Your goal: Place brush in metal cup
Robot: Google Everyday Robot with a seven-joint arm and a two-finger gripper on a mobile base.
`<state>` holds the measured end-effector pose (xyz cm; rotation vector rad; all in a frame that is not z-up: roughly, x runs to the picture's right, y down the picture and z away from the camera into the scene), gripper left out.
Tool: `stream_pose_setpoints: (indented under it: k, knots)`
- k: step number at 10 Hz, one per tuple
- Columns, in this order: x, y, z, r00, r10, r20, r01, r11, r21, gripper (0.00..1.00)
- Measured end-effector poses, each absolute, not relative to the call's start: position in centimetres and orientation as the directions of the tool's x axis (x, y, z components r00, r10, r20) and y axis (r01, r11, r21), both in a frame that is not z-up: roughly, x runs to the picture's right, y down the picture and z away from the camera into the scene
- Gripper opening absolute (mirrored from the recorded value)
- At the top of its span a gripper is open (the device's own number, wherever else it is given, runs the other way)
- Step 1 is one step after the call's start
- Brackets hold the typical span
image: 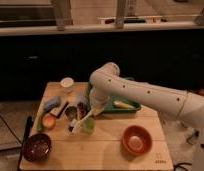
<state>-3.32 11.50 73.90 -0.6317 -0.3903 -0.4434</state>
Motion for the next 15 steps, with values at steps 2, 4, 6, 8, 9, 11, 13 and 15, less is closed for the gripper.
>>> stream_pose_setpoints:
  k: [2, 4, 6, 8, 9, 11, 13, 15]
  knots:
    - [-4.8, 11.0, 74.2, 0.822, -0.283, 0.494, 0.527, 0.708, -0.471, 0.03]
    - [-6.4, 10.3, 74.6, 0.802, -0.287, 0.524, 0.551, 0.694, -0.463, 0.03]
    - [-7.3, 9.7, 74.8, 0.787, -0.287, 0.547, 0.567, 0.685, -0.457, 0.03]
    - [-8.4, 9.2, 75.0, 0.764, -0.281, 0.581, 0.588, 0.673, -0.448, 0.03]
    - [-8.6, 9.0, 75.1, 0.76, -0.278, 0.588, 0.592, 0.67, -0.448, 0.03]
    - [-9.8, 8.5, 75.4, 0.741, -0.277, 0.612, 0.61, 0.659, -0.44, 0.03]
    - [-10.4, 8.1, 75.6, 0.73, -0.273, 0.627, 0.619, 0.653, -0.436, 0.03]
    - [-11.4, 7.5, 76.0, 0.718, -0.268, 0.642, 0.627, 0.651, -0.428, 0.03]
